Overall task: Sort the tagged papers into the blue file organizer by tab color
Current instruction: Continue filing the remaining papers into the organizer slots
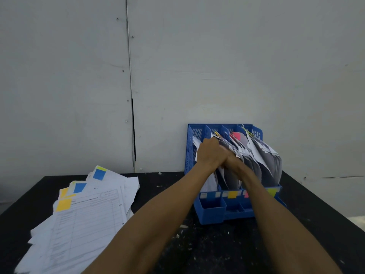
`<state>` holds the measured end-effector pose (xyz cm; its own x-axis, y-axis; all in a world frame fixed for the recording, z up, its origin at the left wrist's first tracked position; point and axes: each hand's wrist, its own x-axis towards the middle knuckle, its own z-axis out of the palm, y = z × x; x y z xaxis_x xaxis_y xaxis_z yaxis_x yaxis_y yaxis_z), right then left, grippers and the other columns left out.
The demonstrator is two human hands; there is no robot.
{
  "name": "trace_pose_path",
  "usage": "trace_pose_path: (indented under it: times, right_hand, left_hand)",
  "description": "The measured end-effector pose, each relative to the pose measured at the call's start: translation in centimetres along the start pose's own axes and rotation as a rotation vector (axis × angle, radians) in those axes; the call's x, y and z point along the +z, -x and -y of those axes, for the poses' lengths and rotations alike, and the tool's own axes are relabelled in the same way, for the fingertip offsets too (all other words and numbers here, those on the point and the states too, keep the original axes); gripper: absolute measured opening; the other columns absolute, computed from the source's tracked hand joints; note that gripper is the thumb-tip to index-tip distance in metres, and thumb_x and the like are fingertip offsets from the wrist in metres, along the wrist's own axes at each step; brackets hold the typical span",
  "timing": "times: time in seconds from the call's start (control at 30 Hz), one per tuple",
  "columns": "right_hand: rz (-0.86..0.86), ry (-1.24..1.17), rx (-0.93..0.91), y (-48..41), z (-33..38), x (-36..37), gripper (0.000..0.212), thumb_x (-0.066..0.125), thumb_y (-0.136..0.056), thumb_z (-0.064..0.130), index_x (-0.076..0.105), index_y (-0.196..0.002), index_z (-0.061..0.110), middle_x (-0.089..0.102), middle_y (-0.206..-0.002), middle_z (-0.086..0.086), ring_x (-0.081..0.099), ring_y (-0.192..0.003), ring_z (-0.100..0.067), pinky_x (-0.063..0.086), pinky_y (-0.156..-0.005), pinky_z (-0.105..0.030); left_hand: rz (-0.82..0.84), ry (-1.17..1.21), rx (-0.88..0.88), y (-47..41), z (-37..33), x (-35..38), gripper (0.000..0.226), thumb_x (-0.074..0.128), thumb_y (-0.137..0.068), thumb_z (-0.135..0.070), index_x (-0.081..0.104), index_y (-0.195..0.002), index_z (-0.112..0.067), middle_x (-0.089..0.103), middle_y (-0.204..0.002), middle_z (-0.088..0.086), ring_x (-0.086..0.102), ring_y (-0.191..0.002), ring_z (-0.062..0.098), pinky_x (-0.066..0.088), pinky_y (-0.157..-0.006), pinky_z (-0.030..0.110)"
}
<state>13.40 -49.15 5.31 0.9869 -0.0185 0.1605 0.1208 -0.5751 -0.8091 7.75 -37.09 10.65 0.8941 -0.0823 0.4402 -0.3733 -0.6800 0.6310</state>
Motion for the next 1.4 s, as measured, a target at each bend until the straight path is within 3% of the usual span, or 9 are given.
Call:
trace_pose_path:
  times: [0.1,0.17,0.33,0.53,0.77,0.93,1.07,1.17,1.4]
  right_hand:
    - [-0.037,0.037,-0.097,-0.8,-0.4,-0.1,0.056,0.058,-0.087,0.024,0.039,-0.140,0.027,0.057,-0.115,0.003,0.056,-0.106,-0.010,0.049,-0.090,-0.030]
    - [-0.174,-0.049,-0.112,0.7,1.4,0.3,0.053,0.054,-0.092,0.003,0.036,-0.142,0.006,0.055,-0.109,-0.001,0.055,-0.099,0.004,0.045,-0.099,-0.035]
    - [-0.655,0.080,-0.294,3.8,3.5,0.8,0.055,0.059,-0.091,0.014,0.039,-0.141,0.010,0.054,-0.133,-0.011,0.053,-0.118,-0.022,0.047,-0.095,-0.036]
    - [-0.982,0.220,-0.465,5.4,6.8,2.6,0.058,0.055,-0.079,-0.009,0.049,-0.133,0.008,0.054,-0.130,-0.012,0.046,-0.123,-0.027,0.047,-0.096,-0.037]
    - [-0.604,0.058,-0.557,7.0,11.5,13.6,0.023,0.057,-0.082,0.001,0.068,-0.102,0.006,0.070,-0.095,-0.008,0.065,-0.086,-0.023,0.052,-0.074,-0.031]
    - [-0.178,0.026,-0.111,10.3,11.4,24.3,0.009,0.061,-0.085,0.017,0.069,-0.088,0.013,0.071,-0.091,-0.006,0.066,-0.086,-0.021,0.051,-0.070,-0.027]
    - [0.053,0.257,0.078,12.8,11.7,31.0,0.047,0.066,-0.080,0.054,0.065,-0.104,0.013,0.066,-0.110,-0.005,0.062,-0.103,-0.025,0.049,-0.078,-0.027]
    - [0.065,0.422,0.096,14.1,12.8,33.6,0.061,0.065,-0.077,0.063,0.058,-0.110,0.013,0.053,-0.122,-0.006,0.050,-0.113,-0.026,0.046,-0.091,-0.037]
    - [-0.056,0.290,0.106,14.6,13.0,35.1,0.026,0.067,-0.085,0.036,0.059,-0.102,0.019,0.061,-0.108,0.002,0.057,-0.105,-0.020,0.042,-0.092,-0.034]
  left_hand:
    - [0.092,0.083,0.004,-0.3,0.6,-0.2,0.017,0.052,-0.081,-0.004,0.063,-0.085,0.007,0.062,-0.090,0.023,0.059,-0.093,0.036,0.045,-0.066,0.034]
    - [0.181,0.143,0.043,-0.6,1.1,-0.1,0.023,0.049,-0.085,-0.004,0.068,-0.096,0.002,0.065,-0.101,0.020,0.059,-0.101,0.036,0.047,-0.075,0.033]
    - [0.140,0.355,0.131,-1.2,1.6,0.5,0.062,0.051,-0.081,-0.003,0.044,-0.142,-0.013,0.053,-0.137,0.016,0.053,-0.121,0.032,0.044,-0.103,0.041]
    - [-0.078,0.401,0.325,-0.7,2.3,-2.5,0.077,0.046,-0.086,0.000,0.016,-0.154,-0.020,0.035,-0.153,0.007,0.055,-0.118,0.031,0.052,-0.093,0.041]
    - [-0.384,0.203,0.044,2.9,14.3,-9.5,0.065,0.042,-0.080,0.004,0.044,-0.141,-0.018,0.050,-0.136,0.004,0.053,-0.119,0.021,0.049,-0.095,0.038]
    - [-0.335,-0.230,-0.425,10.1,25.4,-15.6,0.038,0.049,-0.083,-0.006,0.059,-0.120,-0.010,0.054,-0.123,0.012,0.051,-0.115,0.030,0.043,-0.093,0.038]
    - [-0.293,-0.443,-0.724,15.5,31.9,-19.2,0.032,0.050,-0.089,-0.015,0.055,-0.119,-0.008,0.052,-0.122,0.013,0.049,-0.115,0.031,0.041,-0.095,0.041]
    - [-0.309,-0.446,-0.788,18.2,34.6,-19.7,0.032,0.048,-0.093,-0.018,0.053,-0.122,-0.006,0.052,-0.125,0.014,0.048,-0.117,0.032,0.038,-0.098,0.043]
    - [-0.463,-0.285,-0.702,19.4,35.5,-19.5,0.036,0.052,-0.092,-0.010,0.052,-0.127,-0.007,0.057,-0.120,0.013,0.053,-0.111,0.031,0.039,-0.097,0.045]
